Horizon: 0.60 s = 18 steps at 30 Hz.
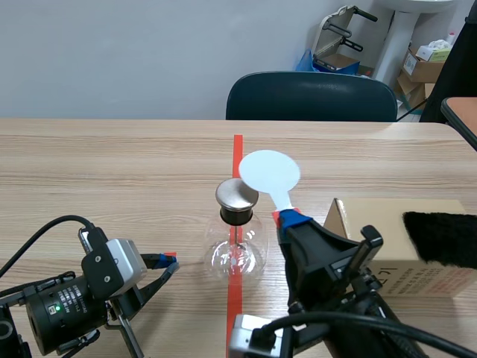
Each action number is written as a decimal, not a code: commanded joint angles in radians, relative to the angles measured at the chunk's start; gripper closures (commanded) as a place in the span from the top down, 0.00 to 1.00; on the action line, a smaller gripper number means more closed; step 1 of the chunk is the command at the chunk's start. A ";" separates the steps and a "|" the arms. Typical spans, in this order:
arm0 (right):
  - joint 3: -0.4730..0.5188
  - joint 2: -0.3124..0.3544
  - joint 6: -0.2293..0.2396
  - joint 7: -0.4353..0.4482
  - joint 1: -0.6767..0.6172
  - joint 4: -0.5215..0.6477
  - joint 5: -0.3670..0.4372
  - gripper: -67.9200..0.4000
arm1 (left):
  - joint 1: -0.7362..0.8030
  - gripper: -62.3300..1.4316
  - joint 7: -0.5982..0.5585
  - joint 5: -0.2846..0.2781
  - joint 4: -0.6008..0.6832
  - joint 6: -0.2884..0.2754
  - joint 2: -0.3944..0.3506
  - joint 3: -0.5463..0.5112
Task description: Do the electroscope experiment
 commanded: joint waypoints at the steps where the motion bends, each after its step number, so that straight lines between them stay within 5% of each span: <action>1: 0.007 0.003 -0.061 -0.045 0.014 0.025 0.003 0.03 | 0.000 0.11 -0.021 -0.003 0.008 0.006 -0.003 -0.007; 10: 0.007 0.003 -0.061 -0.323 0.014 0.025 0.003 0.03 | 0.000 0.11 -0.021 -0.003 0.008 0.006 -0.003 -0.007; 18: 0.007 0.003 -0.061 -0.449 0.014 0.025 0.003 0.03 | 0.000 0.11 -0.021 -0.003 0.008 0.006 -0.003 -0.007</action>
